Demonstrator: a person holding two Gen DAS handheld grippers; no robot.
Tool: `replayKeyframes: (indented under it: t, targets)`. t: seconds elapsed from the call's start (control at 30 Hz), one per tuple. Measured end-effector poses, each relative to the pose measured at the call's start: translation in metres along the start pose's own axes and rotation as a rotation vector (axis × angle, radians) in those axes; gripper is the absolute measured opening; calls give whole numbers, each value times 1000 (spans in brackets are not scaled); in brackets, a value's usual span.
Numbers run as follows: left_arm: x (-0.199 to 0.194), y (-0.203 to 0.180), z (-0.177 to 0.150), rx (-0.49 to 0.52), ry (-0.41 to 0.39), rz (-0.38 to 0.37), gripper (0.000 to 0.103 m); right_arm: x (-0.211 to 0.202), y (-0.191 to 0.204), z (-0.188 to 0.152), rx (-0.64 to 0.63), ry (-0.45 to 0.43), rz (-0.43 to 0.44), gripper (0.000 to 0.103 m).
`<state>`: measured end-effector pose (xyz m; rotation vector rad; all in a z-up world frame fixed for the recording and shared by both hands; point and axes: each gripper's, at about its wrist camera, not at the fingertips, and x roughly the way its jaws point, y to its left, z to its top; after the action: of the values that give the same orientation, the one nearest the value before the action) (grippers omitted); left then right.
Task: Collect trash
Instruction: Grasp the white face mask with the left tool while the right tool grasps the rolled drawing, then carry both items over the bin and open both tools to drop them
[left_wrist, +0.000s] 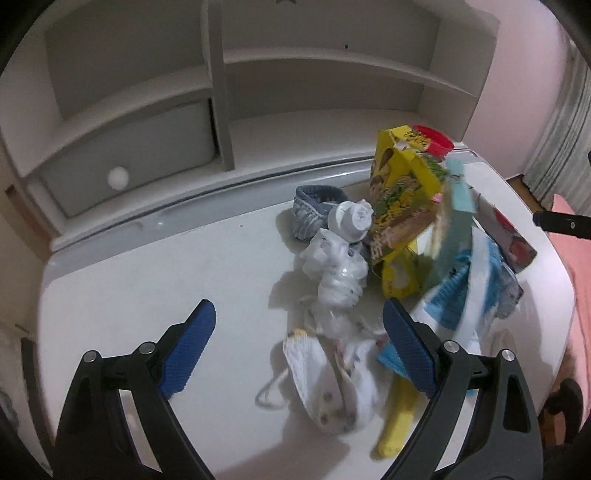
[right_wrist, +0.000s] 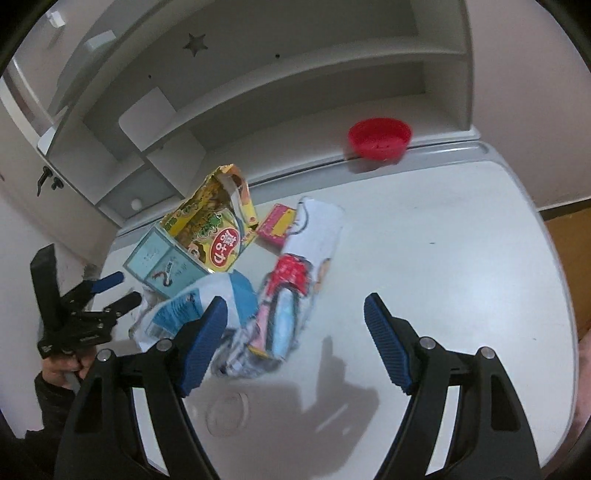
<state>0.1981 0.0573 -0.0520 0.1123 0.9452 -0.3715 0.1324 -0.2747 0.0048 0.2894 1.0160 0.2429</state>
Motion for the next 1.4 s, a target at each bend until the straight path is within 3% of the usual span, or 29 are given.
replayKeyframes:
  t: [0.17,0.2,0.3,0.33,0.4,0.57,0.63,0.7,0.87,1.0,1.1,1.27,1.4]
  targets:
    - [21,-1,11,9,29,-37,71,13,10,7,-19,23,-3,74]
    - [22,-3,12,17,32,-48,64,15,11,8,-20,29,-3,74]
    - [31,-11,18,38,55,-88,31,25,12,10,-18,53,-4,74]
    - [28,-16,17,30,53,-88,27,28,12,10,-18,61,0,74]
    - [22,-16,19,10,41,-106,26,32,12,11,-20,70,-1,73]
    - [-16,-14,26,-12,-34,-44,26,45,3,13,14,112,21,61]
    - [-35,-15,27,-17,-64,-26,26,53,-3,12,41,147,52,39]
    - [-48,-21,29,-22,-82,-17,26,56,-8,10,69,160,89,25]
    - [-77,-60,29,21,-133,-40,26,20,-19,8,87,61,123,24]
    - [-82,-117,36,87,-152,-107,26,-23,-42,3,80,-20,104,24]
    - [-75,-177,38,162,-147,-197,26,-62,-77,-19,98,-84,34,24]
    - [-46,-289,31,278,-120,-370,26,-129,-164,-79,201,-187,-146,24]
    - [-19,-392,15,367,-51,-518,26,-179,-240,-143,322,-262,-347,24]
